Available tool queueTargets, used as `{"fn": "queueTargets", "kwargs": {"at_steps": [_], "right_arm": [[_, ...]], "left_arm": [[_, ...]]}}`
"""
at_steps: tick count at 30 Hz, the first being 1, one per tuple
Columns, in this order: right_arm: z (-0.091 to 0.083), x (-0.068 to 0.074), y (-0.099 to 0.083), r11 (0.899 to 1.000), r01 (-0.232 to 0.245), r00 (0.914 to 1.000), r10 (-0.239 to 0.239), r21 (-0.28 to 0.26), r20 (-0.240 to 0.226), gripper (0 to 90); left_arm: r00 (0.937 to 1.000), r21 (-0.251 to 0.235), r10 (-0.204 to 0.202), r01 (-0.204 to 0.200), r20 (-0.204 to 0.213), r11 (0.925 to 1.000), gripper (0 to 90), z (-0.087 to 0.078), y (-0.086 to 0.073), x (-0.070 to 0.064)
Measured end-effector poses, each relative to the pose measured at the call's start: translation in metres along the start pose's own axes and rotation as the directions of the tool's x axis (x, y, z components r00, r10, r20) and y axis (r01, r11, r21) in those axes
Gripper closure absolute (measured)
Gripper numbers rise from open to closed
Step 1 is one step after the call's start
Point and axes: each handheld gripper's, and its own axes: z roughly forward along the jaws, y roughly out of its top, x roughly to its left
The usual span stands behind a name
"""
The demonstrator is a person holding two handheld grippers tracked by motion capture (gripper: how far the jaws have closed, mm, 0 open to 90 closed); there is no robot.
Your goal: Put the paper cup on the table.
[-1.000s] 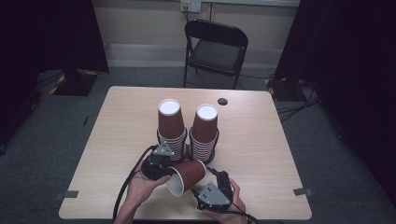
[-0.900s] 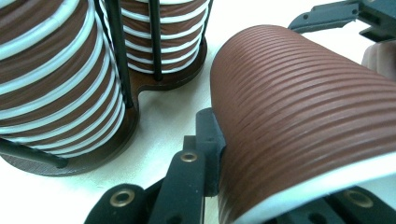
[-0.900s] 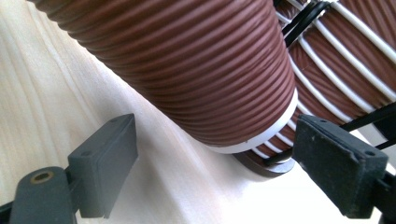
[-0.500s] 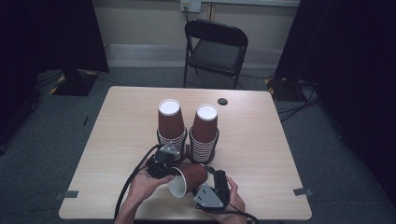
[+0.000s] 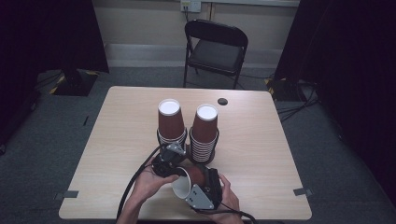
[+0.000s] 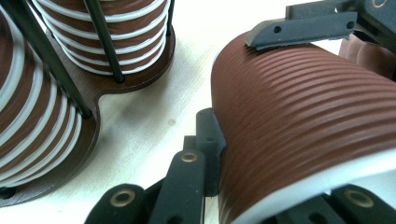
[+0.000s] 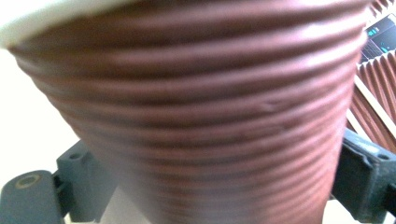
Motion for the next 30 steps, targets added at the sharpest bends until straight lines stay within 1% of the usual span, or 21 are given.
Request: {"fn": "queueTargets", "kwargs": {"at_steps": [2, 4, 6, 7, 9, 10, 11, 17, 18, 19, 20, 21, 22, 23, 24, 26, 27, 28, 29, 30], "right_arm": [[0.001, 0.001, 0.0, 1.0, 0.007, 1.0, -0.007, -0.003, 0.002, 8.9], [0.002, 0.002, 0.002, 1.0, 0.011, 0.9999, -0.011, -0.02, -0.003, 8.9], [0.001, 0.003, 0.004, 0.999, 0.018, 0.9998, -0.018, -0.032, 0.002, 9.4], [0.001, 0.003, 0.004, 0.999, 0.018, 0.9998, -0.018, -0.032, 0.002, 9.4], [0.001, 0.005, 0.008, 0.998, 0.035, 0.9994, -0.035, -0.046, 0.005, 9.3], [0.001, 0.006, 0.008, 0.998, 0.038, 0.9993, -0.038, -0.048, 0.002, 9.4], [0.001, 0.006, 0.008, 0.998, 0.038, 0.9993, -0.038, -0.051, 0.003, 9.3], [0.002, 0.007, 0.011, 0.997, 0.036, 0.9993, -0.036, -0.074, -0.003, 9.0], [0.003, 0.006, 0.011, 0.996, 0.022, 0.9997, -0.023, -0.081, -0.012, 9.0], [0.003, 0.006, 0.011, 0.996, 0.022, 0.9997, -0.023, -0.081, -0.012, 9.0], [0.004, 0.007, 0.013, 0.996, 0.044, 0.999, -0.045, -0.078, -0.009, 9.0], [0.004, 0.007, 0.013, 0.996, 0.044, 0.999, -0.045, -0.078, -0.009, 9.0], [0.005, 0.008, 0.013, 0.995, 0.053, 0.9986, -0.053, -0.085, -0.005, 8.9], [0.005, 0.009, 0.014, 0.995, 0.068, 0.9977, -0.068, -0.074, 0.001, 8.9], [0.005, 0.009, 0.014, 0.994, 0.071, 0.9974, -0.071, -0.079, -0.004, 8.9], [0.004, 0.009, 0.014, 0.994, 0.074, 0.9972, -0.074, -0.079, -0.003, 8.9], [0.004, 0.01, 0.015, 0.994, 0.084, 0.9964, -0.084, -0.073, 0.009, 8.9], [0.004, 0.011, 0.016, 0.993, 0.091, 0.9959, -0.09, -0.07, 0.01, 8.9], [0.004, 0.011, 0.016, 0.993, 0.091, 0.9959, -0.09, -0.07, 0.01, 8.9], [0.003, 0.012, 0.017, 0.992, 0.105, 0.9944, -0.104, -0.069, 0.02, 8.9]], "left_arm": [[1.0, 0.004, 0.0, 0.0, 0.002, 1.0, 86.2, 0.001, 0.001, 0.001], [1.0, 0.003, 0.0, 0.0, 0.006, 1.0, 86.1, 0.003, 0.002, 0.001], [0.9997, -0.008, -0.017, 0.018, 0.019, 0.9998, 85.8, 0.006, 0.002, 0.003], [0.9997, -0.008, -0.017, 0.018, 0.019, 0.9998, 85.6, 0.006, 0.002, 0.003], [0.9991, -0.009, -0.035, 0.035, 0.023, 0.9993, 85.1, 0.009, 0.001, 0.003], [0.9991, -0.009, -0.035, 0.035, 0.023, 0.9993, 85.1, 0.009, 0.001, 0.003], [0.9987, -0.016, -0.044, 0.044, 0.027, 0.9989, 85.1, 0.009, 0.0, 0.004], [0.9977, -0.017, -0.057, 0.057, 0.037, 0.9982, 84.5, 0.008, -0.002, 0.005], [0.998, -0.018, -0.054, 0.055, 0.032, 0.9983, 84.2, 0.007, -0.002, 0.005], [0.998, -0.02, -0.058, 0.058, 0.025, 0.9981, 84.2, 0.007, -0.003, 0.005], [0.998, -0.012, -0.06, 0.061, 0.017, 0.9981, 83.7, 0.007, -0.003, 0.005], [0.998, -0.012, -0.06, 0.061, 0.017, 0.9981, 83.6, 0.007, -0.003, 0.005], [0.9979, -0.011, -0.063, 0.063, 0.015, 0.998, 83.6, 0.008, -0.003, 0.005], [0.9975, -0.008, -0.069, 0.069, 0.016, 0.9976, 83.5, 0.008, -0.003, 0.005], [0.9968, -0.018, -0.077, 0.078, 0.019, 0.9968, 83.5, 0.008, -0.004, 0.005], [0.9968, -0.022, -0.076, 0.077, 0.025, 0.9968, 83.6, 0.008, -0.004, 0.005], [0.9966, -0.019, -0.079, 0.08, 0.024, 0.9966, 83.2, 0.008, -0.004, 0.005], [0.9966, -0.018, -0.081, 0.081, 0.019, 0.9965, 82.8, 0.008, -0.004, 0.004], [0.9962, -0.026, -0.086, 0.086, 0.016, 0.9959, 82.8, 0.008, -0.005, 0.003], [0.9959, -0.03, -0.088, 0.088, 0.02, 0.9956, 82.4, 0.007, -0.006, 0.002]]}}
